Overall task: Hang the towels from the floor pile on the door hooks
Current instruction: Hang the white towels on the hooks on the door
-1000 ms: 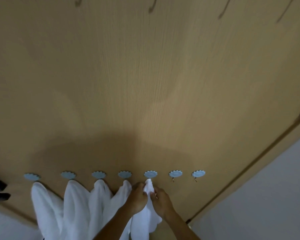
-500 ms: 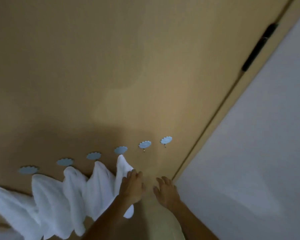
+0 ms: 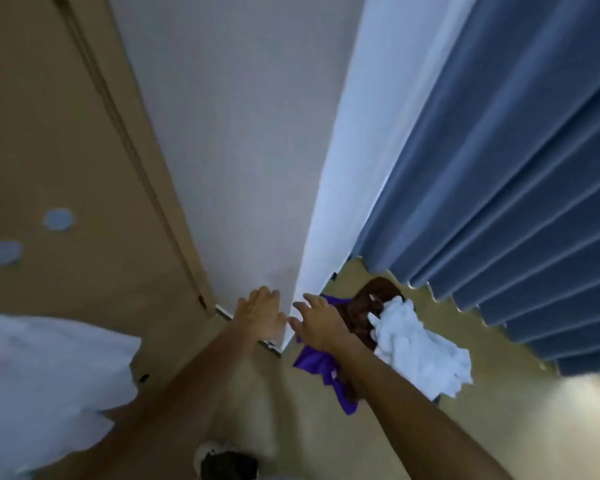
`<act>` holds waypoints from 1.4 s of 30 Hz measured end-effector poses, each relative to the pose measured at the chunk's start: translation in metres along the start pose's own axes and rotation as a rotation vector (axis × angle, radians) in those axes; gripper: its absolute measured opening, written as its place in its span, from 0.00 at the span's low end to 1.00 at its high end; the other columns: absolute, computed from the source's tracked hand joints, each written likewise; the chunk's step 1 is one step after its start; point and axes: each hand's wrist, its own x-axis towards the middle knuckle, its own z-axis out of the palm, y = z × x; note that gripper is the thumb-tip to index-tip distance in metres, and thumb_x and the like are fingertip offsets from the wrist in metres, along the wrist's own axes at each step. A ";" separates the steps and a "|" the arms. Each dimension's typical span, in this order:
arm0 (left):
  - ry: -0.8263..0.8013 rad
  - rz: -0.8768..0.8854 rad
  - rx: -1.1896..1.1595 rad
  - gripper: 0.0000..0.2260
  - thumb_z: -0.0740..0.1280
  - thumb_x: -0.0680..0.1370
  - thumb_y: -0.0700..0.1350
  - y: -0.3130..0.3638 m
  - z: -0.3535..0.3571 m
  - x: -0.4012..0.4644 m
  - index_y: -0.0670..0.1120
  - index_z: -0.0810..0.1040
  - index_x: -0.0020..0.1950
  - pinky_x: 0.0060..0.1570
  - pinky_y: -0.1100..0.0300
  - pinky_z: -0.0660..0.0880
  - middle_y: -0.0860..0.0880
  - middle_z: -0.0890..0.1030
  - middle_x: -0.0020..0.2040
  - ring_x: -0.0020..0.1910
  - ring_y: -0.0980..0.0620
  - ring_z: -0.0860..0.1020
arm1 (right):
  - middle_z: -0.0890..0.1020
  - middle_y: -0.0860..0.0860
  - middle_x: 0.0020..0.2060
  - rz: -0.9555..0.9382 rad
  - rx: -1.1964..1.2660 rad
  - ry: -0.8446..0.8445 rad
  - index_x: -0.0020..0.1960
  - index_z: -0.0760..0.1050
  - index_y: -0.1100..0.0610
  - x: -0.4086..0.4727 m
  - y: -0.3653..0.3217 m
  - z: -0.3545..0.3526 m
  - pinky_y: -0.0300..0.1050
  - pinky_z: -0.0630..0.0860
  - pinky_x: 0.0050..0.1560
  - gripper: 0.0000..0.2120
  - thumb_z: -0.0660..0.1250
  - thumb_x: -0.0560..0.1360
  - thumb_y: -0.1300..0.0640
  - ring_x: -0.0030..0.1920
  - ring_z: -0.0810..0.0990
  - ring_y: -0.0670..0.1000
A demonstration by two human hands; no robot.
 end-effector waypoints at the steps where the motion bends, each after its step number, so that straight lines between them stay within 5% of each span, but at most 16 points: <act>1: -0.034 0.029 0.010 0.20 0.58 0.78 0.51 0.029 0.010 -0.001 0.45 0.67 0.67 0.64 0.47 0.64 0.44 0.69 0.65 0.66 0.43 0.67 | 0.62 0.56 0.73 0.046 0.018 -0.009 0.71 0.66 0.54 -0.019 0.027 0.000 0.55 0.63 0.68 0.23 0.56 0.79 0.45 0.73 0.61 0.56; 11: -0.324 0.314 0.131 0.16 0.57 0.79 0.50 0.269 0.106 -0.029 0.44 0.69 0.64 0.64 0.46 0.66 0.42 0.69 0.64 0.64 0.41 0.69 | 0.77 0.61 0.54 0.514 0.266 -0.157 0.49 0.75 0.61 -0.213 0.257 0.031 0.48 0.70 0.49 0.12 0.58 0.77 0.53 0.56 0.76 0.61; 18: -0.424 0.379 0.205 0.15 0.57 0.79 0.48 0.354 0.149 -0.009 0.43 0.69 0.63 0.60 0.47 0.69 0.42 0.70 0.63 0.60 0.41 0.72 | 0.75 0.60 0.61 0.736 0.405 -0.310 0.63 0.73 0.61 -0.268 0.349 0.055 0.51 0.71 0.62 0.17 0.58 0.78 0.55 0.62 0.73 0.60; 26: -0.511 0.300 0.099 0.15 0.59 0.78 0.48 0.398 0.197 0.065 0.43 0.69 0.62 0.55 0.51 0.69 0.42 0.71 0.63 0.60 0.41 0.72 | 0.77 0.55 0.62 0.705 0.451 -0.359 0.60 0.75 0.62 -0.245 0.438 0.077 0.36 0.65 0.56 0.16 0.59 0.78 0.54 0.63 0.73 0.54; 33: -0.538 0.177 0.009 0.17 0.59 0.79 0.48 0.413 0.228 0.109 0.41 0.69 0.64 0.60 0.48 0.70 0.40 0.68 0.64 0.62 0.40 0.70 | 0.72 0.53 0.67 0.694 0.469 -0.488 0.65 0.72 0.56 -0.196 0.508 0.093 0.44 0.64 0.65 0.17 0.58 0.78 0.51 0.68 0.69 0.54; 39: -0.478 0.025 -0.029 0.20 0.60 0.77 0.44 0.396 0.269 0.163 0.43 0.66 0.69 0.66 0.45 0.66 0.41 0.66 0.65 0.65 0.40 0.66 | 0.73 0.54 0.67 0.621 0.491 -0.565 0.64 0.73 0.58 -0.124 0.557 0.145 0.41 0.65 0.56 0.17 0.59 0.77 0.55 0.66 0.70 0.54; 42: -0.467 -0.046 -0.057 0.19 0.60 0.77 0.44 0.386 0.322 0.203 0.42 0.67 0.68 0.65 0.46 0.66 0.41 0.67 0.65 0.65 0.41 0.66 | 0.71 0.55 0.69 0.549 0.470 -0.610 0.66 0.72 0.61 -0.075 0.585 0.197 0.42 0.65 0.59 0.18 0.57 0.78 0.57 0.68 0.68 0.55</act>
